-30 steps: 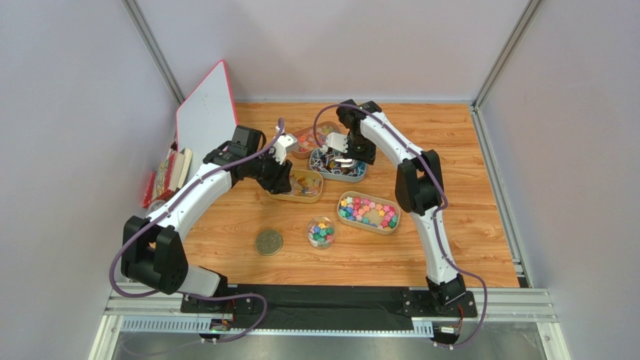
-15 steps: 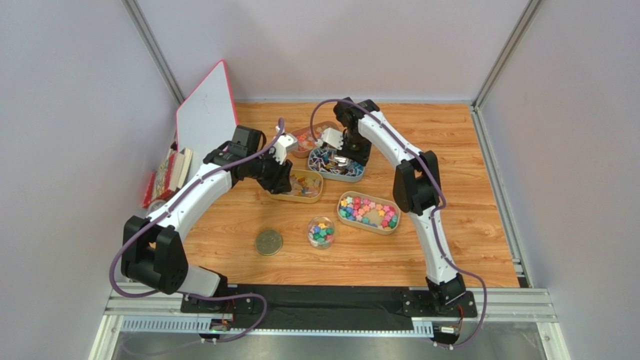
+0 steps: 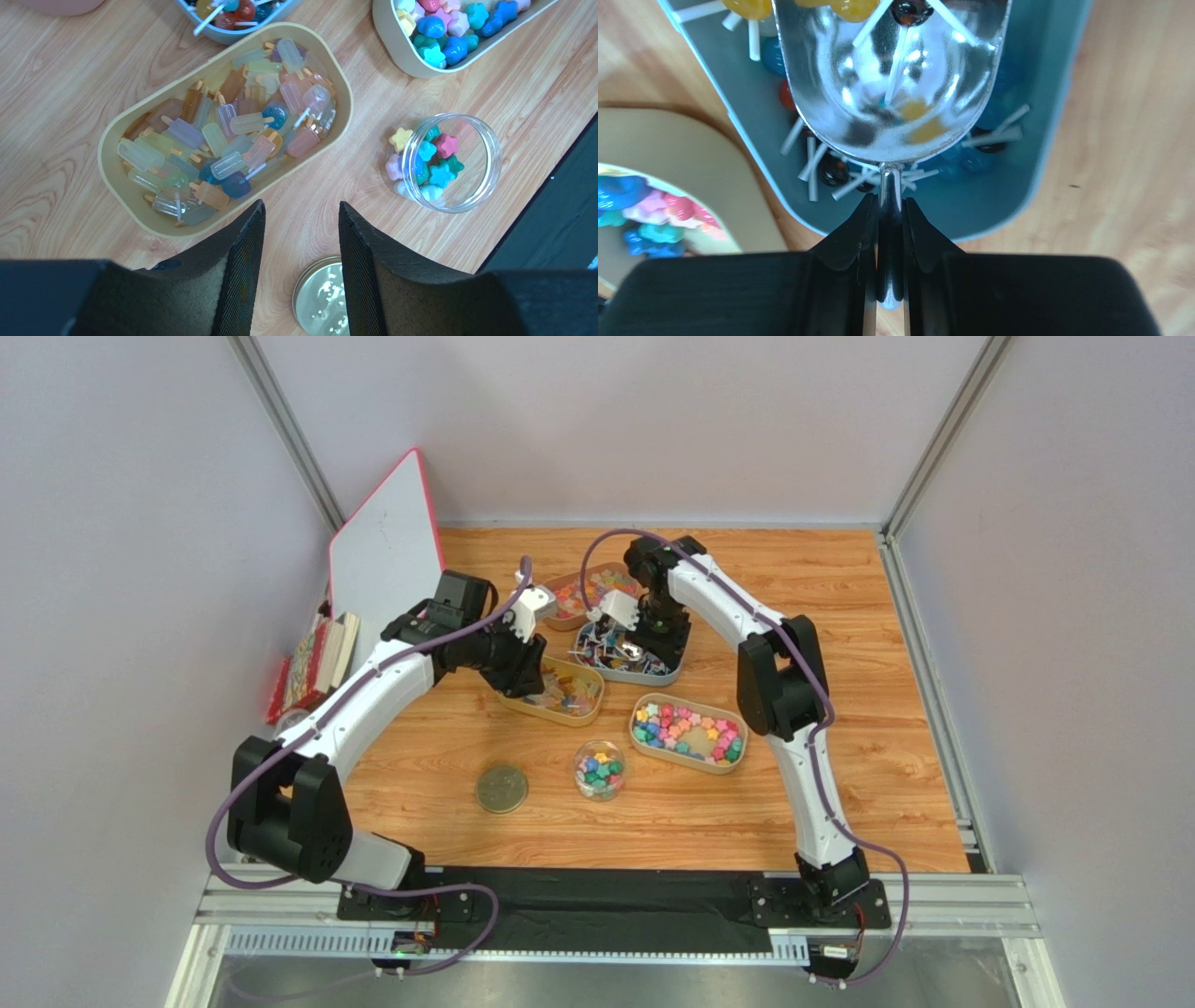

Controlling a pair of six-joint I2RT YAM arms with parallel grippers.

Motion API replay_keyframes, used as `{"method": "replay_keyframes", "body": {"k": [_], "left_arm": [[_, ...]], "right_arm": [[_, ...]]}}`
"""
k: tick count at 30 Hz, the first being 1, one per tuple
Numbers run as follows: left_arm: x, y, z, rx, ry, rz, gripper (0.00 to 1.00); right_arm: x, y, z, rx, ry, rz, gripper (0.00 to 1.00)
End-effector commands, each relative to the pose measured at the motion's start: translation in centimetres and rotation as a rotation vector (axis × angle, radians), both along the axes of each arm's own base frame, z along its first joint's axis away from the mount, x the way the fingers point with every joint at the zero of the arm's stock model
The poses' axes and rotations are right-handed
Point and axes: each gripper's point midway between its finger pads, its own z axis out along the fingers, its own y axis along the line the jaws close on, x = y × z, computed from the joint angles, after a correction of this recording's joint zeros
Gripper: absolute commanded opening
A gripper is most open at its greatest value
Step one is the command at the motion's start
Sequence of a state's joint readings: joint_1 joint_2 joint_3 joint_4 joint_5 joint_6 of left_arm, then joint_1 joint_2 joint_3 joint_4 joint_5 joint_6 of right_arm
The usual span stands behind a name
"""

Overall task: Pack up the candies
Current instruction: Scoop the fake candies from the storage box.

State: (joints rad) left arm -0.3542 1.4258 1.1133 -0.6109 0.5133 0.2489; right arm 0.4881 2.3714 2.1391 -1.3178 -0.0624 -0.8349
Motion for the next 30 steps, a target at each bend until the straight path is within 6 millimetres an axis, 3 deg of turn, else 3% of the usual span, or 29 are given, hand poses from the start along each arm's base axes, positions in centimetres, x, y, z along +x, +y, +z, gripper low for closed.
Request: {"method": "replay_keyframes", "body": {"k": [1, 8, 12, 22, 25, 26, 27, 29, 30], "left_arm": [[0.7, -0.3, 0.4, 0.006, -0.024, -0.010, 0.50], [1.1, 0.0, 0.0, 0.038, -0.020, -0.016, 0.50], [1.4, 0.2, -0.3, 0.060, -0.015, -0.031, 0.50], [3.3, 1.3, 0.0, 0.080, -0.017, -0.018, 0.50], [3.8, 1.7, 0.0, 0.083, -0.008, -0.008, 0.50], [3.8, 1.7, 0.0, 0.085, -0.004, -0.007, 0.50], [3.9, 1.8, -0.1, 0.082, 0.001, -0.003, 0.50], [4.0, 2.0, -0.1, 0.075, 0.017, 0.005, 0.50], [4.1, 2.2, -0.1, 0.068, 0.026, 0.012, 0.50]], "right_arm": [[-3.7, -1.2, 0.7, 0.025, 0.127, -0.059, 0.00], [-2.0, -0.1, 1.9, 0.116, 0.040, -0.106, 0.00], [-1.6, -0.6, 1.9, 0.134, 0.021, -0.127, 0.00], [0.4, 0.1, 5.9, 0.303, -0.185, -0.099, 0.00], [0.0, 0.2, 5.8, 0.365, -0.209, -0.085, 0.00], [-0.8, 0.0, 4.8, 0.370, -0.190, -0.086, 0.00], [-0.1, 0.3, 5.4, 0.408, -0.236, -0.077, 0.00], [-1.0, 0.2, 4.0, 0.420, -0.224, -0.061, 0.00], [-0.6, 0.6, 4.3, 0.442, -0.255, -0.040, 0.00]]}}
